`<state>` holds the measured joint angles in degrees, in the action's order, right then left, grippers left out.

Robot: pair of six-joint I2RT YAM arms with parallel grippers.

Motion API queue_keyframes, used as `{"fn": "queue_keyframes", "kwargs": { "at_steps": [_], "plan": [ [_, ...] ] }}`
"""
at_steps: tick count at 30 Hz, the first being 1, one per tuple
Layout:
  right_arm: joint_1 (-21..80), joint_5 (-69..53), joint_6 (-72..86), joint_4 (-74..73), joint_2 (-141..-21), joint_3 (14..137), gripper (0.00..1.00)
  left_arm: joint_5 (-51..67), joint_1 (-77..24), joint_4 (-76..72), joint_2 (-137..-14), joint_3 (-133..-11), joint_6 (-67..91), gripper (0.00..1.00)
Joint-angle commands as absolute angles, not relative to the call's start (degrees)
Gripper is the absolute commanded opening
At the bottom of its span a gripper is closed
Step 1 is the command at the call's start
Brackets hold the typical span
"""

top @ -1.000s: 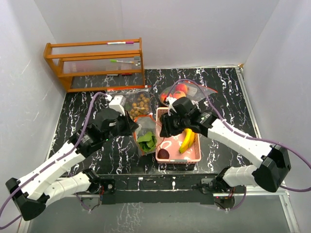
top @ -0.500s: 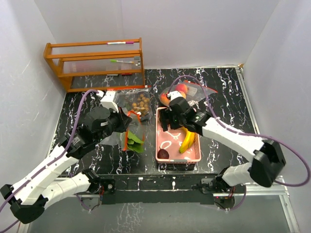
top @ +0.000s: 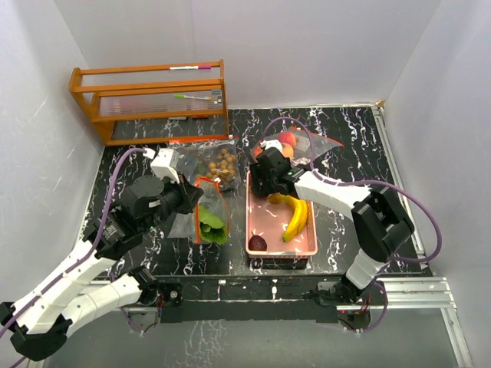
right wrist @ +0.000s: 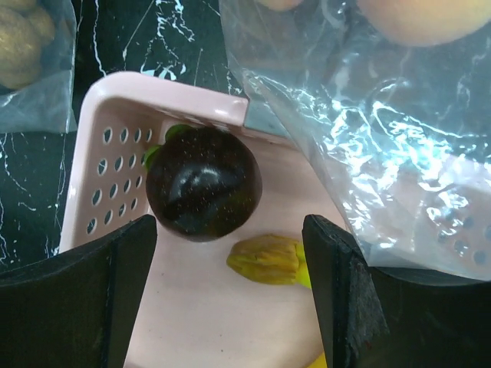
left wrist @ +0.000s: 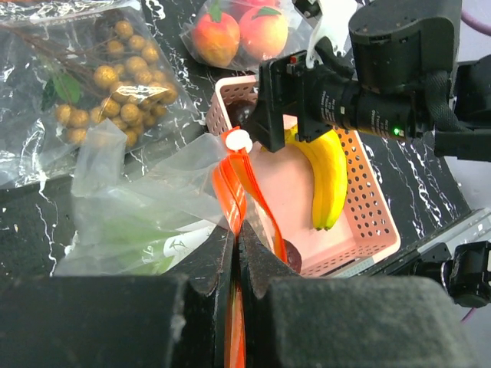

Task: Place the food in the zip-top bag and seal the zipper
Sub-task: Pick up the fake fruit from the bin.

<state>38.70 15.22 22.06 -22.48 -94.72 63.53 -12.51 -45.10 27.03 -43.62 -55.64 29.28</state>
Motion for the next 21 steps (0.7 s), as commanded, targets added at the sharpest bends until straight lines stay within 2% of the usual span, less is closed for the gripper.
{"fn": "queue_keyframes", "kwargs": {
  "at_steps": [1, 10, 21],
  "plan": [
    [39.0, 17.3, 18.5, -21.2, -95.2, 68.0, 0.79, -12.9, -44.9, 25.8, -42.4, -55.5, 28.1, 0.0],
    [38.1, 23.2, 0.7, -32.1, -89.6, 69.4, 0.75, -13.4, -44.9, 24.1, -41.2, -54.4, 28.1, 0.0],
    [36.3, 15.9, 2.2, -35.1, -90.6, 64.4, 0.68, -13.4, -44.9, 23.6, -40.7, -54.3, 27.4, 0.0]
  ]
}}
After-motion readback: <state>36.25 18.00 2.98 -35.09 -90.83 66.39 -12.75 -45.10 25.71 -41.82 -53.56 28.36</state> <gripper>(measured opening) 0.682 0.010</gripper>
